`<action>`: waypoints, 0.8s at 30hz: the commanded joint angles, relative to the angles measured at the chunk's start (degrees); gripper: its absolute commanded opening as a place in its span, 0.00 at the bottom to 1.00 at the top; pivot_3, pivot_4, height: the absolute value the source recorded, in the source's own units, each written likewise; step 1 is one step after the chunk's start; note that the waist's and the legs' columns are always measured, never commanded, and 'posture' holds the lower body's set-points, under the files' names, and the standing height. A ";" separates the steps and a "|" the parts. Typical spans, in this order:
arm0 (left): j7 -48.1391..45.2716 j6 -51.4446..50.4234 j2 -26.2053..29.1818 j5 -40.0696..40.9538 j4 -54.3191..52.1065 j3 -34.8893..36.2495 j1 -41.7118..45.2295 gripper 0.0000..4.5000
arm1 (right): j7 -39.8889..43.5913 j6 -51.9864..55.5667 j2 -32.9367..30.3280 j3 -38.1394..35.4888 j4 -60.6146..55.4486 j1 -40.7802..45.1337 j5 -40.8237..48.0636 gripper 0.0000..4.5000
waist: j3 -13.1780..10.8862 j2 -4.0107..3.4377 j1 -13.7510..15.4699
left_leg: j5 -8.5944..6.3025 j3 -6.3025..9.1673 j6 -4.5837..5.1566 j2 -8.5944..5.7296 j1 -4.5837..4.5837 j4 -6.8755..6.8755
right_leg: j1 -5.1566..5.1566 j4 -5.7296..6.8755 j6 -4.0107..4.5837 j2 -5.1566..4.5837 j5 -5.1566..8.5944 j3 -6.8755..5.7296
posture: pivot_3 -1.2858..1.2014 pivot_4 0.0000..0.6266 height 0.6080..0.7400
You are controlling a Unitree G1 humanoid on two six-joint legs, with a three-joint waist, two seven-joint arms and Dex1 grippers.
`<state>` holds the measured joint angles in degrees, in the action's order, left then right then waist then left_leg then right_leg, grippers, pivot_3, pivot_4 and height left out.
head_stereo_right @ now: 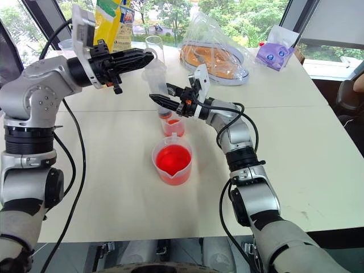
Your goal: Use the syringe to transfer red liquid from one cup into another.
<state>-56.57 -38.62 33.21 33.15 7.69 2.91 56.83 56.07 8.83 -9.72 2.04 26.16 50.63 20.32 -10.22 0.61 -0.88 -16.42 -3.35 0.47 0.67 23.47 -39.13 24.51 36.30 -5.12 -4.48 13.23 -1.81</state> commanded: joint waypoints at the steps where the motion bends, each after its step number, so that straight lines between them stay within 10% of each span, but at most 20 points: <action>1: -2.74 -0.21 -0.65 -1.06 -0.76 -3.54 -1.89 0.01 | -2.16 -0.76 -0.66 -4.28 -4.86 4.32 3.12 0.32 | 0.00 0.00 -0.05 | 0.00 0.00 0.00 0.00 0.00 0.00 | 0.00 0.00 0.00 0.00 0.00 0.00 | 0.52 0.24 1.00; 20: -2.71 -0.94 -2.35 -0.23 -0.58 -1.36 -1.99 0.01 | -1.94 0.36 -2.05 -4.38 -4.76 4.27 3.04 0.32 | 0.00 0.00 -0.08 | 0.00 0.00 0.00 0.01 0.00 0.00 | 0.00 0.01 0.00 0.01 0.00 0.00 | 0.52 0.24 1.00; 24: -2.14 -2.73 -1.29 0.99 -0.05 0.82 -0.43 0.35 | -1.58 1.06 -1.36 -2.85 -5.99 2.13 2.53 0.32 | 0.00 0.00 -0.07 | 0.00 0.01 0.01 0.00 0.00 0.00 | 0.00 0.00 0.00 0.00 0.00 0.00 | 0.52 0.24 1.00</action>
<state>-58.15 -39.84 31.55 33.51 7.80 3.97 55.93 54.84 10.89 -11.51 1.16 24.66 51.00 20.73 -10.21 0.61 -0.95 -16.42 -3.34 0.48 0.68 23.47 -39.13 24.51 36.31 -5.12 -4.48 13.23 -1.81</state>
